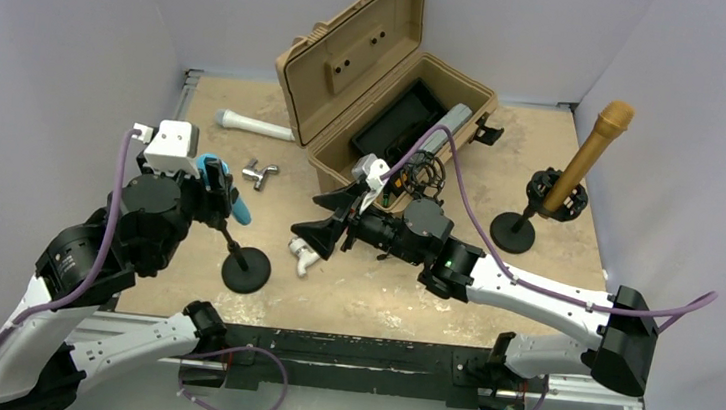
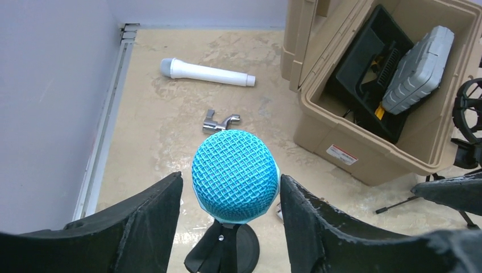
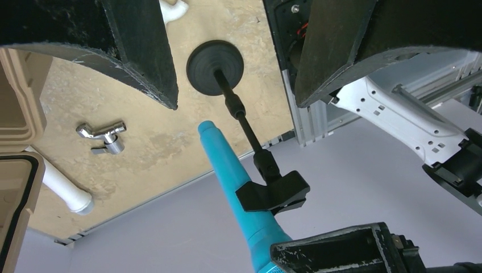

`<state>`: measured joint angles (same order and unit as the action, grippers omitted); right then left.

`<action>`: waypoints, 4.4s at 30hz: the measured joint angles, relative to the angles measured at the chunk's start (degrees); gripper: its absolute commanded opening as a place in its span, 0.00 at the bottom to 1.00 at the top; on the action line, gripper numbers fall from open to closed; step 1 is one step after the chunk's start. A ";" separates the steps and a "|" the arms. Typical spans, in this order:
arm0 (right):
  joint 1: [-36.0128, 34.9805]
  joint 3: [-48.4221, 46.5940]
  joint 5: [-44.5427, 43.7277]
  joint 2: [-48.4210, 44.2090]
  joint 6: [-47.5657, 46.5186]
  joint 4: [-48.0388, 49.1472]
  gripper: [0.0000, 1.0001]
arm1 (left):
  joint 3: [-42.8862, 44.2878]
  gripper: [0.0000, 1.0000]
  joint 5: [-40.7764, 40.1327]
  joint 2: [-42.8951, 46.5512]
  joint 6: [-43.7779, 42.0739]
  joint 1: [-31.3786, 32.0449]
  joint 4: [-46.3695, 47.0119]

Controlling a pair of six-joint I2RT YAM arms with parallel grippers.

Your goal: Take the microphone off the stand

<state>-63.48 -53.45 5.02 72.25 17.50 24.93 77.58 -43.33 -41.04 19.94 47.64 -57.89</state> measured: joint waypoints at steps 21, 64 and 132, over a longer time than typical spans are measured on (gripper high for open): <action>-0.26 0.04 -2.01 0.07 0.02 -0.04 0.73 | -8.22 0.25 1.62 3.26 -1.97 0.00 9.05; -5.18 -18.53 -12.09 14.01 -6.16 1.77 0.99 | -1.09 1.00 12.63 16.83 -6.40 0.00 9.27; -3.61 -37.92 -0.55 29.83 -18.95 -8.79 0.00 | -15.58 0.00 11.41 10.36 -8.02 0.02 1.90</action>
<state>-67.09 -91.37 4.47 102.08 -1.45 16.14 62.00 -31.92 -30.68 11.92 47.66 -55.99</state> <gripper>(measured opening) 0.479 0.209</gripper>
